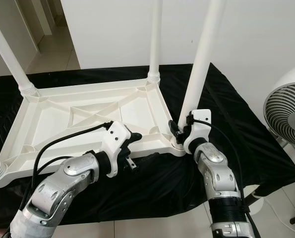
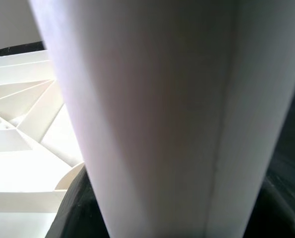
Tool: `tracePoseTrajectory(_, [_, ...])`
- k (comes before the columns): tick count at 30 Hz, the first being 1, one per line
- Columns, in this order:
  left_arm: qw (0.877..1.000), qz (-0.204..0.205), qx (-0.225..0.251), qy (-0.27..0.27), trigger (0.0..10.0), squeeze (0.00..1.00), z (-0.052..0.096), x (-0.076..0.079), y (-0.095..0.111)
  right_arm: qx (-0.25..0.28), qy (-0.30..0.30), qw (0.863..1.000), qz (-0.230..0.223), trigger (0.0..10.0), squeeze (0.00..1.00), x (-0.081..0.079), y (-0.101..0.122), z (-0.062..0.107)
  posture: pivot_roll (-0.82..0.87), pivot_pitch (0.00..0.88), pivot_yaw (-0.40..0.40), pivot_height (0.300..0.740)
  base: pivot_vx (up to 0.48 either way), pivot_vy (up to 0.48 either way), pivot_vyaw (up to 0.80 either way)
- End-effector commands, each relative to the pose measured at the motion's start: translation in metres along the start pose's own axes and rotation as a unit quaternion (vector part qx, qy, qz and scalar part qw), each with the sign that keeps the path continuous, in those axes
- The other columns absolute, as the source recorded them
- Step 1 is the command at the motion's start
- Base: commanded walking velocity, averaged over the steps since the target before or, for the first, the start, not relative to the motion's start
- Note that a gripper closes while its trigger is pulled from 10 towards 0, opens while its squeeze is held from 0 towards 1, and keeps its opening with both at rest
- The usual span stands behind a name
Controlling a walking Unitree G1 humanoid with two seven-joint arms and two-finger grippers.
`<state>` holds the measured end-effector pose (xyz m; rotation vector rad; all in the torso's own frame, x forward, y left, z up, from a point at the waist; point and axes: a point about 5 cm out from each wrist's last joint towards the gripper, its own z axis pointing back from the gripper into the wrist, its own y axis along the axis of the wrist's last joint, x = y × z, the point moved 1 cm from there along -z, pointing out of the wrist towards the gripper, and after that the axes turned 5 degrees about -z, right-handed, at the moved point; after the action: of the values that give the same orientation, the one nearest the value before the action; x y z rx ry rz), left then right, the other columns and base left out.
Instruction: Building children table
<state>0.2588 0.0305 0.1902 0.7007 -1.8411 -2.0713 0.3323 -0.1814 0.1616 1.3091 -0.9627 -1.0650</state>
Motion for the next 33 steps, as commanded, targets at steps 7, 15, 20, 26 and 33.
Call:
tracePoseTrajectory(7, [1.000,0.004,-0.005,0.022,10.0,0.00,0.005,-0.004,0.000,-0.072,-0.019,0.996,0.048,10.0,0.00,-0.005,-0.050,0.018,-0.01,0.090,0.041,0.740,0.000,0.000,0.00])
tracePoseTrajectory(15, [1.000,0.003,-0.005,0.024,10.0,0.00,0.006,-0.006,0.002,-0.046,-0.031,0.997,0.055,10.0,0.00,-0.004,-0.059,0.031,0.00,0.102,0.050,0.740,0.000,0.000,0.00])
tracePoseTrajectory(20, [1.000,0.004,-0.004,0.026,10.0,0.00,0.007,-0.007,0.003,-0.029,-0.029,0.998,0.054,10.0,0.00,-0.004,-0.065,0.038,0.00,0.108,0.054,0.740,0.000,0.000,0.00])
tracePoseTrajectory(26, [1.000,0.004,-0.003,0.027,10.0,0.00,0.008,-0.008,0.004,-0.039,-0.027,0.998,0.042,10.0,0.00,-0.003,-0.069,0.040,0.00,0.112,0.058,0.740,0.000,0.000,0.00])
tracePoseTrajectory(33, [1.000,0.003,-0.002,0.029,10.0,0.00,0.008,-0.009,0.006,-0.063,-0.039,0.997,0.016,10.0,0.00,0.003,-0.071,0.032,0.00,0.112,0.054,0.740,0.000,0.000,0.00])
